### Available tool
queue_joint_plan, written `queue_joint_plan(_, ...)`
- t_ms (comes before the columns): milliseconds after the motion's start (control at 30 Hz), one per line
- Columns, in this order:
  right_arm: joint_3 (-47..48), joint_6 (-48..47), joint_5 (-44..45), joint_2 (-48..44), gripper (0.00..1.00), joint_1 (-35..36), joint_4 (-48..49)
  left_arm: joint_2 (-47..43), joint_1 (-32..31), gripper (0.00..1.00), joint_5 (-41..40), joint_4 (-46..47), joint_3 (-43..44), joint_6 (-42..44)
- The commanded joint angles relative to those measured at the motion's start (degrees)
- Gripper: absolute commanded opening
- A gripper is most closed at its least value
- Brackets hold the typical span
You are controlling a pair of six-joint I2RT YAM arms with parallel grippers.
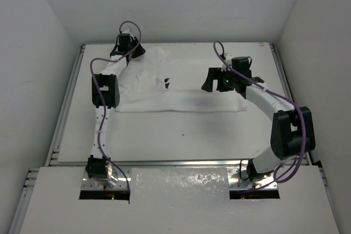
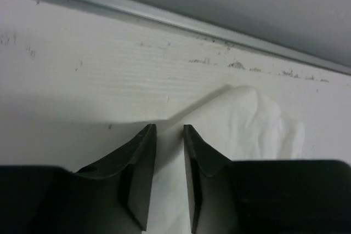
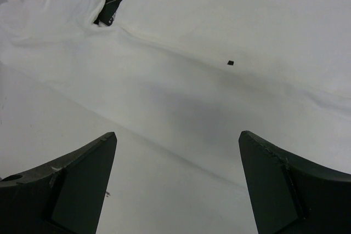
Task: Fold and stack the t-shirts
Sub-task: Grap the side of the flattened tshirt furthest away from the robot with both arms
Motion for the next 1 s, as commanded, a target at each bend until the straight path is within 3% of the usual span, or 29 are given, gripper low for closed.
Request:
queue_joint_plan(0,0.29,0.46,-0.07,-0.11,0.91,-0.81,2.27,-3.93,-0.35,0.25,2.22,1.19,-7.46,-1.3)
queue_joint_plan(33,0.38,0.64,-0.25,0.42,0.91,-1.33,2.44,-4.55,-0.35,0.09,2.48,1.65,-8.61,-1.21)
queue_joint_plan(67,0.38,1.34,-0.42,1.46,0.91,-1.69,3.23,-5.08,-0.35,0.0,3.0,1.65,-8.88,-0.95)
queue_joint_plan(200,2.83,1.96,0.18,7.87,0.91,-3.44,4.56,-7.01,-0.35,0.0,3.89,4.19,-9.58,-1.03)
queue_joint_plan(400,19.94,1.09,12.84,25.25,0.9,-9.06,2.1,-18.08,-0.35,0.0,6.43,17.18,-22.13,-3.67)
queue_joint_plan(467,24.27,-1.45,16.17,29.05,0.9,-9.42,0.62,-18.79,-0.61,0.0,7.05,16.86,-21.55,-3.93)
queue_joint_plan(533,29.36,-3.22,16.1,33.09,0.87,-9.51,-0.54,-18.27,-0.79,0.0,7.84,15.02,-19.18,-3.76)
queue_joint_plan(800,35.79,-6.65,15.48,33.81,0.89,-10.65,-1.15,-17.56,-0.96,0.0,8.11,14.22,-19.87,-3.41)
queue_joint_plan(967,53.36,-8.84,13.82,48.37,0.87,-14.17,-8.8,-19.15,-1.05,0.0,8.37,15.71,-23.03,-3.85)
